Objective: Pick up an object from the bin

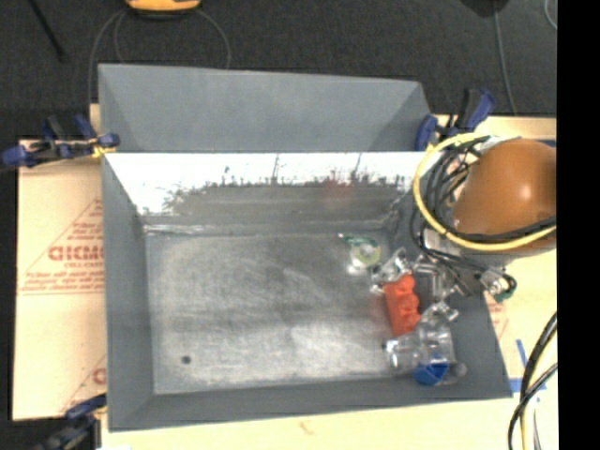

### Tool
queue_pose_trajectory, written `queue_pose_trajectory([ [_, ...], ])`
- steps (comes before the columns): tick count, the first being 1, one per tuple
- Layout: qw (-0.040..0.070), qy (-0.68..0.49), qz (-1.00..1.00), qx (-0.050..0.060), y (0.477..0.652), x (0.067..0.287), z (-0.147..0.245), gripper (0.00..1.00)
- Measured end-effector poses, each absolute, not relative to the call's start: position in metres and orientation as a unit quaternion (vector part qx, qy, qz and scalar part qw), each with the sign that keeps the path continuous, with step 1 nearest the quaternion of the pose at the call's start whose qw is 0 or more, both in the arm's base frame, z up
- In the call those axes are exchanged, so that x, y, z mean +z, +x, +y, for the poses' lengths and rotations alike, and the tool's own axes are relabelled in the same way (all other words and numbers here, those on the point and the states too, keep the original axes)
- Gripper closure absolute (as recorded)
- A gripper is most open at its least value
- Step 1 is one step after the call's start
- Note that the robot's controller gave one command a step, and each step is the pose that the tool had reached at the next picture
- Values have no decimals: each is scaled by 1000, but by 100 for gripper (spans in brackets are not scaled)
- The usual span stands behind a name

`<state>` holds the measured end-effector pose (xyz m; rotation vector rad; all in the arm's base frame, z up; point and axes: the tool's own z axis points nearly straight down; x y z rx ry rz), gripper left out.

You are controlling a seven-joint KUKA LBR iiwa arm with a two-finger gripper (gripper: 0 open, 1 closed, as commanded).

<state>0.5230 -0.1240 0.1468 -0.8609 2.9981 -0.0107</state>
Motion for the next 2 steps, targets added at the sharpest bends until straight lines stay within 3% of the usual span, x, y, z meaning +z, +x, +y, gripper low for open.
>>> queue_pose_trajectory([
  [1,14,-261,965,-5,531,142,-125,0],
  [2,11,-284,959,-4,528,136,-126,0],
])
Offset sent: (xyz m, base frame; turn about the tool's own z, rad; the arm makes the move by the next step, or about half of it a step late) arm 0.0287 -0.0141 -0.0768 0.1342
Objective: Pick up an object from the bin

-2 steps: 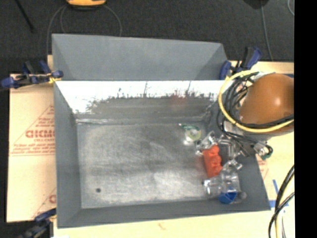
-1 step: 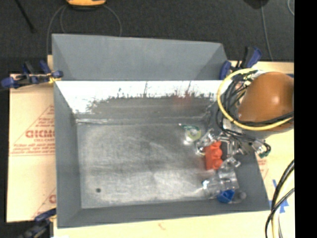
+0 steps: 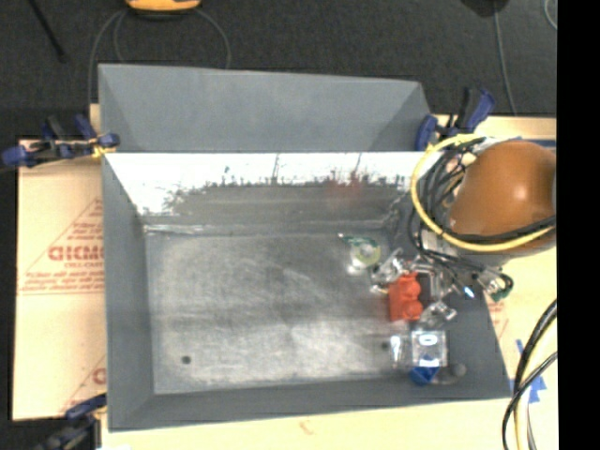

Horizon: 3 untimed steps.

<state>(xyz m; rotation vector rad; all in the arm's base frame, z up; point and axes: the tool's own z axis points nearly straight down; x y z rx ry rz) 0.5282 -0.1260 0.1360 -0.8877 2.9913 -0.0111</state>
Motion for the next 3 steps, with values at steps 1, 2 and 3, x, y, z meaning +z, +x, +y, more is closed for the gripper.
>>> queue_pose_trajectory([
  [1,20,-353,935,4,531,79,-149,0],
  [2,9,-476,879,-5,535,77,-123,0],
  [3,5,-376,926,-1,546,99,-140,0],
])
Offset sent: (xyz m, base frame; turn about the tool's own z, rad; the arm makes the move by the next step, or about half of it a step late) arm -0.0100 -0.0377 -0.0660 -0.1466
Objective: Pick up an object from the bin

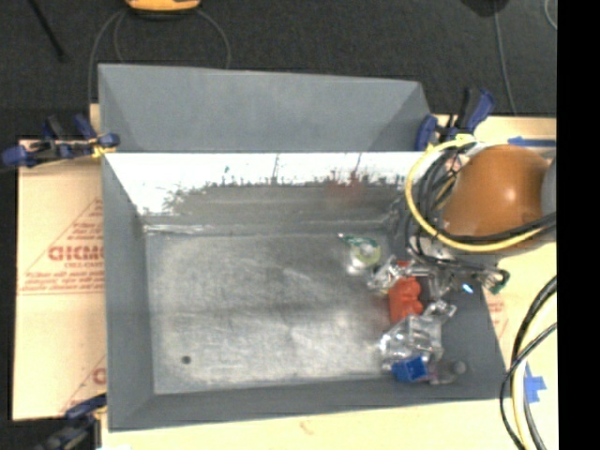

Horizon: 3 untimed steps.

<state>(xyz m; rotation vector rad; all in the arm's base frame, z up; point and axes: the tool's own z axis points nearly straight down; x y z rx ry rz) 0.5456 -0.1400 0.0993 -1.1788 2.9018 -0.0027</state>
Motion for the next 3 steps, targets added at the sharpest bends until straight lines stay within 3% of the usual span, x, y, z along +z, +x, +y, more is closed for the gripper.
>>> queue_pose_trajectory([
  [1,1,-416,909,12,566,95,-150,0],
  [2,2,-417,909,4,567,95,-156,100],
  [3,4,-458,889,-3,556,213,-137,100],
])
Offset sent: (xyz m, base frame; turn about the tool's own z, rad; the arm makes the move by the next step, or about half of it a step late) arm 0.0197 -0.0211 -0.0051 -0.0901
